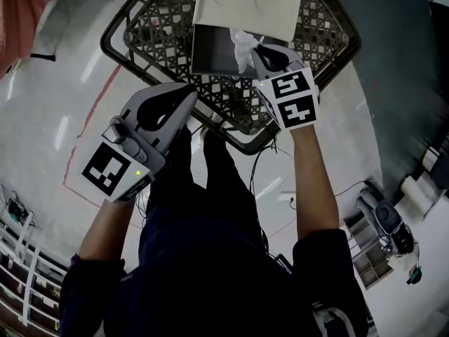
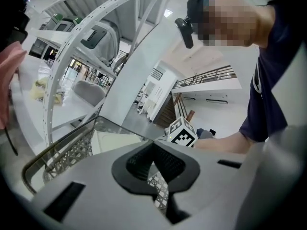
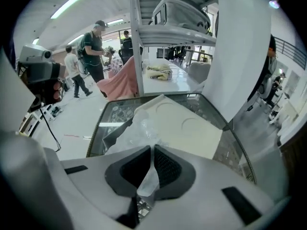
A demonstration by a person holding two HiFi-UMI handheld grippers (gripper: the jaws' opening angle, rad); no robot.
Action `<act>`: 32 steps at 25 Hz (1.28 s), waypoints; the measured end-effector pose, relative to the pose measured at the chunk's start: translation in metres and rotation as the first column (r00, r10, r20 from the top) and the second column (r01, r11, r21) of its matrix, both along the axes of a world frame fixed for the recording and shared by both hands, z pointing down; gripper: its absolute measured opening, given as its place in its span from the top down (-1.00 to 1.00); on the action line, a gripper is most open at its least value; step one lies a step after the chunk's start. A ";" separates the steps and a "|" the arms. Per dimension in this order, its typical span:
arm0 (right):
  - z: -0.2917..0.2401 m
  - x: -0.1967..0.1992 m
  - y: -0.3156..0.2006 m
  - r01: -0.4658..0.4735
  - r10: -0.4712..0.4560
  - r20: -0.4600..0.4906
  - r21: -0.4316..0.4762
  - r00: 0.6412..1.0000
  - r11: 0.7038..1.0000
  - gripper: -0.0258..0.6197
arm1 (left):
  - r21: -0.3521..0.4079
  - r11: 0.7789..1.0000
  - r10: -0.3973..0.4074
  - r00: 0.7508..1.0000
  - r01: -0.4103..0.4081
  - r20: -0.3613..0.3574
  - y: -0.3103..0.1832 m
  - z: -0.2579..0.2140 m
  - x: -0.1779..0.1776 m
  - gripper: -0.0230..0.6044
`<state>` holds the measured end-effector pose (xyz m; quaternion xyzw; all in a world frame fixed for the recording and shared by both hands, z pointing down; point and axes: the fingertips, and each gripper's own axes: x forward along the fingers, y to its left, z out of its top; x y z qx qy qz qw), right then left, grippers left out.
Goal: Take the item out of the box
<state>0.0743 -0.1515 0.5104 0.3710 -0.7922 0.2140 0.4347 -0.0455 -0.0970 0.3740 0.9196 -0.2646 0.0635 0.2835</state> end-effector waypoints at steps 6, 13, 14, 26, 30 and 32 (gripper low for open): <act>-0.070 -0.001 0.000 -0.046 0.040 0.061 0.100 0.997 0.994 0.80 | 0.071 0.997 0.017 1.000 -0.016 -0.009 -0.001 -0.048 0.003 0.90; -0.150 -0.010 -0.004 -0.090 0.060 0.130 0.238 0.990 0.967 0.81 | 0.155 0.987 0.032 0.999 -0.031 -0.005 -0.006 -0.092 -0.005 0.90; -0.162 -0.010 -0.004 -0.096 0.060 0.141 0.257 0.988 0.962 0.81 | 0.165 0.986 0.035 0.999 -0.033 -0.005 -0.005 -0.098 -0.005 0.90; -0.291 -0.015 0.023 -0.133 0.028 0.229 0.457 0.973 0.880 0.81 | 0.289 0.956 0.058 0.998 -0.055 -0.004 0.012 -0.171 0.000 0.90; -0.315 -0.020 0.030 -0.144 0.016 0.254 0.494 0.967 0.858 0.81 | 0.316 0.948 0.053 0.999 -0.049 -0.004 0.015 -0.187 0.000 0.90; -0.324 -0.022 0.034 -0.152 0.010 0.270 0.511 0.963 0.846 0.81 | 0.329 0.943 0.053 0.999 -0.048 -0.004 0.017 -0.193 -0.001 0.90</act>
